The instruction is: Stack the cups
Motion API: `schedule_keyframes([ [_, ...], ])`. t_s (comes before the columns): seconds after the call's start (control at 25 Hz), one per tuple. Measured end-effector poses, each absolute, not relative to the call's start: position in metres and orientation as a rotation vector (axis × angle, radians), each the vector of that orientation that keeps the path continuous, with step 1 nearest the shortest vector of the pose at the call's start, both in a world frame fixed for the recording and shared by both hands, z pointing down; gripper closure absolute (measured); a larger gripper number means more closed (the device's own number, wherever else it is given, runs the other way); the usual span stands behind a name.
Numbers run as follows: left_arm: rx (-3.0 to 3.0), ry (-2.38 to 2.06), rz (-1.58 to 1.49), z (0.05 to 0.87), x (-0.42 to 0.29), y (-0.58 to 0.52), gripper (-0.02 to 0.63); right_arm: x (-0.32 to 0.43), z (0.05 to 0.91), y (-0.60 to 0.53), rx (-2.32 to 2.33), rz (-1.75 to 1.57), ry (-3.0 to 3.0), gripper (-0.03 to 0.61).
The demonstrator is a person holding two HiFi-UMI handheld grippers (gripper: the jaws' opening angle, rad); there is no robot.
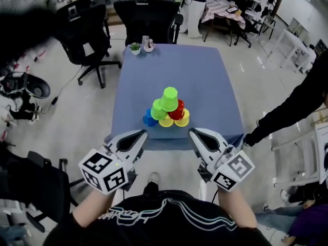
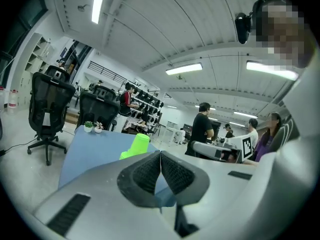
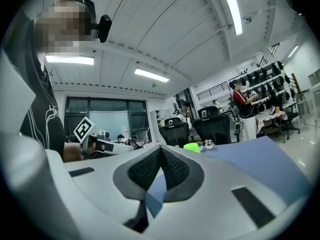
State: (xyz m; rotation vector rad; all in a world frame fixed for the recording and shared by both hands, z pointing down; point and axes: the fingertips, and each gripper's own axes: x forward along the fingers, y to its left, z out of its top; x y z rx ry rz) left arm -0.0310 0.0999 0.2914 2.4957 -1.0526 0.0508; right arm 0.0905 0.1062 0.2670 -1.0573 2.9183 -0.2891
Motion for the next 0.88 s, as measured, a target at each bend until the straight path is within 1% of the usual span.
schedule_keyframes([
  [0.4, 2.524, -1.028, 0.035, 0.272, 0.0, 0.163, 0.589, 0.106, 0.255, 0.176, -1.021, -0.28, 2.94, 0.552],
  [0.88, 2.533, -1.044, 0.026, 0.257, 0.01, 0.205, 0.589, 0.112, 0.239, 0.215, -0.999, -0.249, 2.954, 0.552],
])
